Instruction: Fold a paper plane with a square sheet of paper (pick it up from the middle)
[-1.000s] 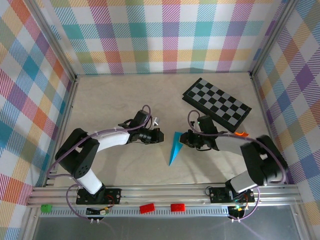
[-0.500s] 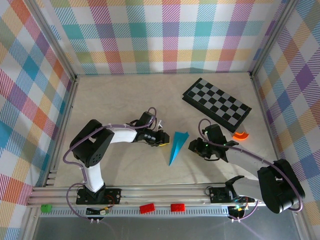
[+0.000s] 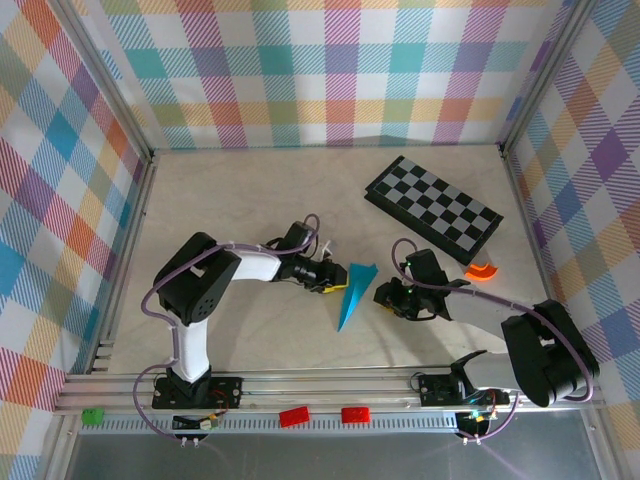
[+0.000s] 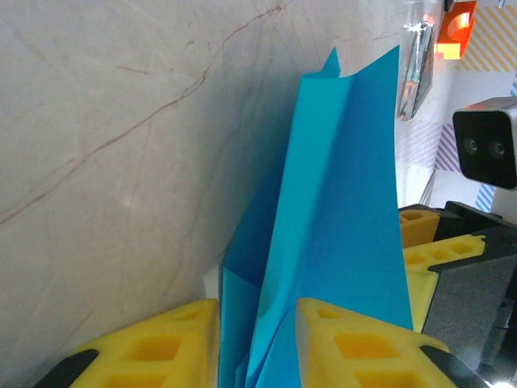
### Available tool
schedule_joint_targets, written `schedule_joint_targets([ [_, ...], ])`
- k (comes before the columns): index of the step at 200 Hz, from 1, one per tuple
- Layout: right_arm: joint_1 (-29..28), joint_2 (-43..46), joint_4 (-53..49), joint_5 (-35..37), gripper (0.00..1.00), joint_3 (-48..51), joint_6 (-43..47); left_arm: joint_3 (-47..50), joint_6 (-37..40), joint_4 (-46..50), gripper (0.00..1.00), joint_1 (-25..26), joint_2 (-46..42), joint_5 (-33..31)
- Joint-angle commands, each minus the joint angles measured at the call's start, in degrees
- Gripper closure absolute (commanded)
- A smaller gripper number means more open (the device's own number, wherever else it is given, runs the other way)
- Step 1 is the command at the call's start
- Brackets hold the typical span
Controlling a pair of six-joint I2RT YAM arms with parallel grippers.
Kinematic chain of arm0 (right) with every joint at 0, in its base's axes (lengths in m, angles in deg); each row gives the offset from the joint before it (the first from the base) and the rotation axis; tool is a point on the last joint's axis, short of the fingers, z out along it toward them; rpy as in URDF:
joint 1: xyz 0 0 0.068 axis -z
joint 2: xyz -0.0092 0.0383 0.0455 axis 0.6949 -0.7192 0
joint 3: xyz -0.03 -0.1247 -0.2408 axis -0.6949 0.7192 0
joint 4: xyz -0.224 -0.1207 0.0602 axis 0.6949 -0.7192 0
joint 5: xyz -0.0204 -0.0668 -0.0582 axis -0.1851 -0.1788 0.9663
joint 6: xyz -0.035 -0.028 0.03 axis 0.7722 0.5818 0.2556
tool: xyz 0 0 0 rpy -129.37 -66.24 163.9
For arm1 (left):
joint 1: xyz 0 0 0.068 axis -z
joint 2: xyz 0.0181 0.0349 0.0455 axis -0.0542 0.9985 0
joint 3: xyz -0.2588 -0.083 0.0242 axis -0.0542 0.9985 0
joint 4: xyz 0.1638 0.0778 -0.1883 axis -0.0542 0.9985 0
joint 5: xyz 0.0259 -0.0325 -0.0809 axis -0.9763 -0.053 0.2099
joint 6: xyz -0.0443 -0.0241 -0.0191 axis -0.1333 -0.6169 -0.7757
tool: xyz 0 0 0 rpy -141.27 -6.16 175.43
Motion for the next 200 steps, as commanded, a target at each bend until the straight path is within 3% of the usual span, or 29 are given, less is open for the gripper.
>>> schedule_joint_targets([
  [1,0.1,0.3,0.6,-1.1,0.72,-0.9,-0.8,-3.0,2.0,1.9,0.71,1.3,1.9,1.3],
  [38,0.1,2.5,-2.2,0.4,0.71,-1.4,-0.2,-3.2,2.7,1.1,0.86,1.9,0.2,1.1],
  [60,0.1,4.1,-2.8,0.2,0.66,-2.2,-0.6,-1.9,4.8,2.8,0.95,1.9,-3.8,-3.0],
  [75,0.1,5.3,-1.8,-1.2,0.58,-2.8,-1.4,-1.4,8.2,7.5,0.99,2.2,-8.0,-8.8],
  [91,0.1,6.3,0.3,-2.6,0.51,-3.3,-2.8,-1.3,11.8,14.2,1.00,3.1,-13.1,-19.1],
  [108,-0.4,6.1,3.3,-4.7,0.47,-4.4,-3.6,-1.6,13.5,21.3,1.00,3.9,-17.3,-30.0],
  [125,-1.7,4.0,4.8,-6.1,0.44,-6.9,-3.8,-2.2,14.0,27.8,1.00,4.1,-19.4,-36.6],
  [165,-6.7,-5.4,10.9,-8.2,0.42,-13.0,-6.1,-1.3,14.2,30.4,1.00,4.9,-21.8,-39.9],
  [200,-10.5,-14.8,10.5,-7.0,0.47,-18.4,-7.1,-0.4,12.6,30.5,1.00,5.2,-22.8,-40.8],
])
